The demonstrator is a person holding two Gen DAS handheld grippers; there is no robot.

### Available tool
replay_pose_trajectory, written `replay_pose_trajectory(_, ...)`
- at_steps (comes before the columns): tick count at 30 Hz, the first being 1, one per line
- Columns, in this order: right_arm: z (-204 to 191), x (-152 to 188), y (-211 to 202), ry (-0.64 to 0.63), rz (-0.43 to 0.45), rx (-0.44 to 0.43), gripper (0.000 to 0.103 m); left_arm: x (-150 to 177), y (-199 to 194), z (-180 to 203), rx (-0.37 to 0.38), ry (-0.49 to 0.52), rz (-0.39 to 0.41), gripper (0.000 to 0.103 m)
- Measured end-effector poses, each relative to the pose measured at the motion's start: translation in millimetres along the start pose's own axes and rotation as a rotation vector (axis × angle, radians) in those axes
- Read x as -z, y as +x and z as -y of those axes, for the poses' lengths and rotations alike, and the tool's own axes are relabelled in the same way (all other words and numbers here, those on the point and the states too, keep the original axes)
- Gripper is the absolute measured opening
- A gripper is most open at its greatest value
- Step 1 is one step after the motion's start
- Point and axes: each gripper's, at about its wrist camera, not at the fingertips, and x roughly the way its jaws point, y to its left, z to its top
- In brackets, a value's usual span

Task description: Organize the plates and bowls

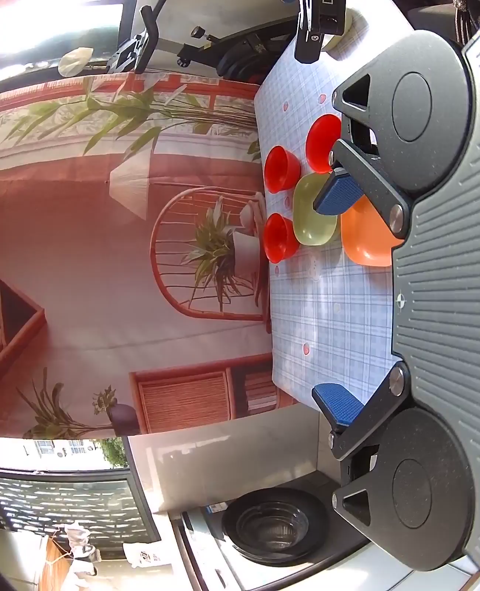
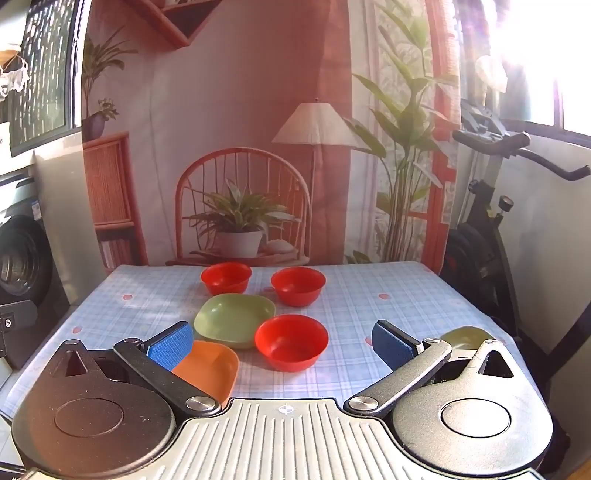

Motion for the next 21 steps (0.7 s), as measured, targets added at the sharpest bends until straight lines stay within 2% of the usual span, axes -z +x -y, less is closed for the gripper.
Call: replay_pose_trajectory(21, 4.2, 0.9, -2.8, 0.008, 0.001, 0.0, 0.103, -0.3, 0.1, 0.4, 0.001, 0.002, -0.003, 0.099)
